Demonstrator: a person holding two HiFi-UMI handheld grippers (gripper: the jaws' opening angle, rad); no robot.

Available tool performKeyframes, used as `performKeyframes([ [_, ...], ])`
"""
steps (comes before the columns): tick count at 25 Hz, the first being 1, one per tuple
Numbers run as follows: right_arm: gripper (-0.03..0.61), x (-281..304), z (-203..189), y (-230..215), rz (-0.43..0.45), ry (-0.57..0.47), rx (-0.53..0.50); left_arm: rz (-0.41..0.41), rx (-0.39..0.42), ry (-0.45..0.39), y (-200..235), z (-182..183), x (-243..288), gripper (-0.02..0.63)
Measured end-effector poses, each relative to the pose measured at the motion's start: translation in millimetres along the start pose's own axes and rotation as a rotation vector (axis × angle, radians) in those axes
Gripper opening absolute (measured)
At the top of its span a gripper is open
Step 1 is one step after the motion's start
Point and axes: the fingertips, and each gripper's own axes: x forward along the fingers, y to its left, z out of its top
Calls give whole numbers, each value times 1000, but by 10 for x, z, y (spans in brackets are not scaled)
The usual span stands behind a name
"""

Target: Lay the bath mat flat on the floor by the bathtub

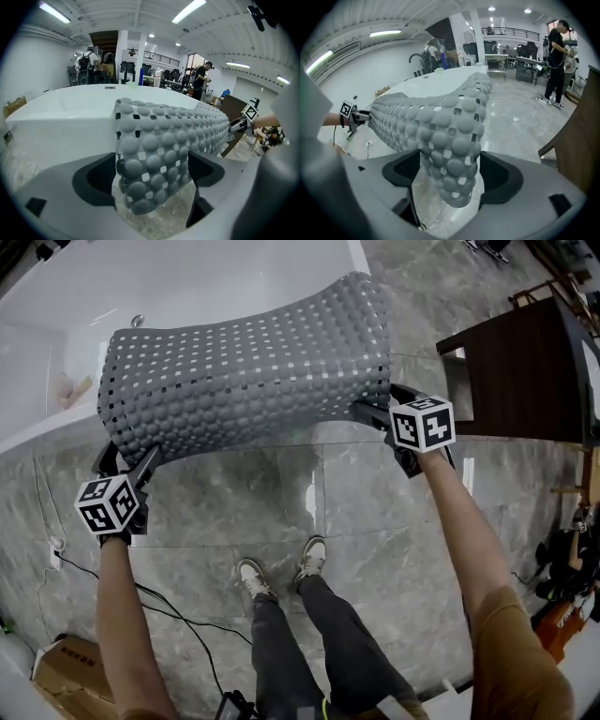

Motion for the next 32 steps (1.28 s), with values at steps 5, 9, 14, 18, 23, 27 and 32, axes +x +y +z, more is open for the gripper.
performKeyframes([
  [5, 392, 46, -7, 25, -6, 17, -31, 93, -19, -8, 38, 20, -10, 369],
  [9, 349, -9, -14, 70, 5, 14, -42, 86, -4, 30, -5, -13, -55, 312],
  [14, 211, -120, -35, 194, -5, -1, -57, 80, 35, 72, -66, -37, -166, 236],
  [18, 157, -210, 55, 258, -8, -37, -47, 69, 60, 95, -117, 47, -191, 205],
  [23, 98, -477, 245, 344, -7, -116, -10, 57, 77, 51, -283, 310, -346, 139],
  [27, 78, -775, 361, 433, -32, -165, -24, 47, 137, 29, -428, 493, -528, 97],
  [32, 67, -1177, 518, 561, -43, -209, -62, 47, 185, -9, -582, 627, -866, 86],
])
